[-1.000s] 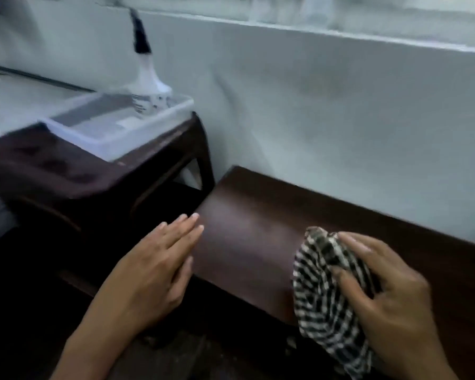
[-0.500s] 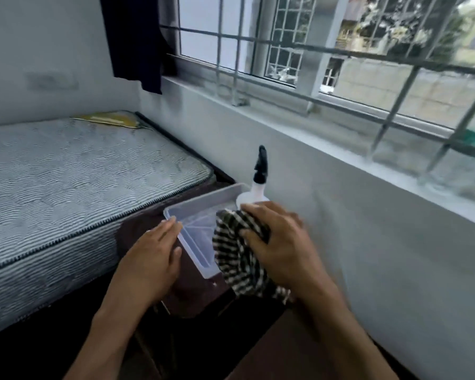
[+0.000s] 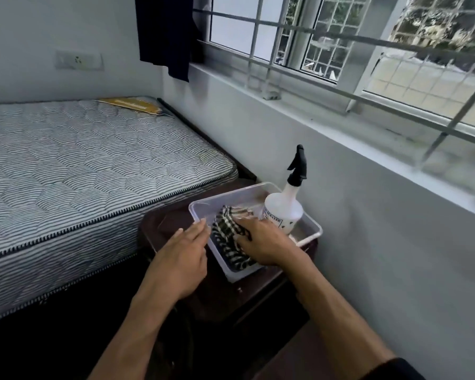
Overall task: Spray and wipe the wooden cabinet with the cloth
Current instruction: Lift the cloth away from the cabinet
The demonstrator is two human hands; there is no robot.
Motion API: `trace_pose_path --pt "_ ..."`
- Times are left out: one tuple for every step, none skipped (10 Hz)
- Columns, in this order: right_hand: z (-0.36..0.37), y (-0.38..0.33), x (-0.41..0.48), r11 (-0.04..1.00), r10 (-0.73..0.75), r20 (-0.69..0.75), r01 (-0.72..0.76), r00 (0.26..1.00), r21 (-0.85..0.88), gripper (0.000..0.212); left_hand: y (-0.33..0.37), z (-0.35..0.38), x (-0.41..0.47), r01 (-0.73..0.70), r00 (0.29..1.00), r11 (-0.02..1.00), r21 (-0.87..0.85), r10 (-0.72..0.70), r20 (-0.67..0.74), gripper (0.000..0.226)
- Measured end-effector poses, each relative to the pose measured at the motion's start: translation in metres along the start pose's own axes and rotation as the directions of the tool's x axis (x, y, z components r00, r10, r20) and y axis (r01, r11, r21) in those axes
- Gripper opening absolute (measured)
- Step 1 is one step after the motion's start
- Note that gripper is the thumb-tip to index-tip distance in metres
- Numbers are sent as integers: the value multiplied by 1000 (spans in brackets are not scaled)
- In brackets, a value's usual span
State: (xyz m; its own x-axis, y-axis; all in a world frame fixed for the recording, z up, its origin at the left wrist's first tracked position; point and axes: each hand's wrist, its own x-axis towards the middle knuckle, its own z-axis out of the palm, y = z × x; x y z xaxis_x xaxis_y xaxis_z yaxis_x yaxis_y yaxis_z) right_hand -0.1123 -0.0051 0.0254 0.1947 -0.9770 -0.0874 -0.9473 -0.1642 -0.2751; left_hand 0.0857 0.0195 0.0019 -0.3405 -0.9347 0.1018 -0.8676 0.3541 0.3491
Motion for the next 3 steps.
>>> trace_pose_path --pt "-7 -3 -20 1000 -7 3 7 1000 10 45 -1 2 -1 -40 999 999 16 40 -2 57" --pt "-10 -7 -58 994 54 -125 -41 991 100 37 12 4 -10 -99 995 995 14 100 -8 59" --pt "3 -8 -117 984 147 -335 -104 931 143 38 32 18 -32 -219 974 976 10 219 -60 70"
